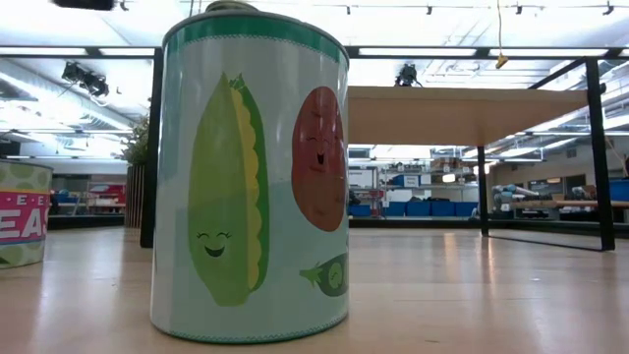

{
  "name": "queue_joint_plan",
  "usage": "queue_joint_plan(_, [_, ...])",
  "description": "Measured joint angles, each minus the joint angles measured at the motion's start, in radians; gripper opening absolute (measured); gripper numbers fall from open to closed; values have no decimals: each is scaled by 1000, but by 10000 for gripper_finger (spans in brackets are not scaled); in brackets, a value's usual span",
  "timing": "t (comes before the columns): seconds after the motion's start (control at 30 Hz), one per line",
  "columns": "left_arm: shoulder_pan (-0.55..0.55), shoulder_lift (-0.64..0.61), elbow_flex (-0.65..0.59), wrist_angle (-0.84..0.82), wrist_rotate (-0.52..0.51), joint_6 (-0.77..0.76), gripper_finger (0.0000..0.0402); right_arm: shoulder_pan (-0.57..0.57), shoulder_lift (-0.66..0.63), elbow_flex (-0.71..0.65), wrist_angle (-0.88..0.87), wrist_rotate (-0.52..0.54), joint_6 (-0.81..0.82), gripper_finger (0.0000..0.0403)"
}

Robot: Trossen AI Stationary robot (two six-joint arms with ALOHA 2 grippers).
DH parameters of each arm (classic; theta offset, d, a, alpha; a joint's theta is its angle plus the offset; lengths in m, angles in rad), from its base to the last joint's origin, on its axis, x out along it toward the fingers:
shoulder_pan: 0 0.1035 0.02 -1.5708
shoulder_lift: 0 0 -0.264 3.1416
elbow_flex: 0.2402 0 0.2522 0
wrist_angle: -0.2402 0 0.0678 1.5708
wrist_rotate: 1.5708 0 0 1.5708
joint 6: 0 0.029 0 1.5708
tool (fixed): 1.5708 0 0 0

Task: Pick and place cans onto a shelf
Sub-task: Put the canned peaches on the shelf

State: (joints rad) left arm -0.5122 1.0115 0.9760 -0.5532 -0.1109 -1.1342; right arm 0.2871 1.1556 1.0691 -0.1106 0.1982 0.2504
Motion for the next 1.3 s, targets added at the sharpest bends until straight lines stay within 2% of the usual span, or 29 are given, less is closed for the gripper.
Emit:
queue_joint_plan(0.1, [-55,46,7,-7,148,-128,389,-2,-4,0,-20,-17,-2,347])
queue_joint_plan(0.2, [-129,111,45,-83,289,-216,389,-2,-3,0,-22,-17,-25,347])
queue_joint_plan(0.3, [-198,178,101,-183,387,-195,389,-7,3,0,-21,5,-48,347])
queue_joint_plan(0.43, [-259,262,183,-453,468,-76,388,-25,17,0,-19,56,-58,347])
queue_joint_plan(0.5, [-294,287,216,-548,468,-24,388,-37,21,0,-14,69,-30,347])
queue_joint_plan(0.6, [-332,300,224,-568,442,39,388,-50,21,0,-15,71,-22,347])
queue_joint_plan(0.73, [-356,298,197,-563,384,53,388,-60,22,0,-17,70,-17,347])
queue_joint_plan(0.9, [-388,301,140,-516,386,46,389,-60,22,0,-36,73,-10,347])
queue_joint_plan(1.07, [-425,354,137,-500,323,64,389,-61,22,-1,-74,73,35,347])
queue_joint_plan(1.3, [-438,428,137,-457,308,31,389,-61,22,-1,-80,74,42,347])
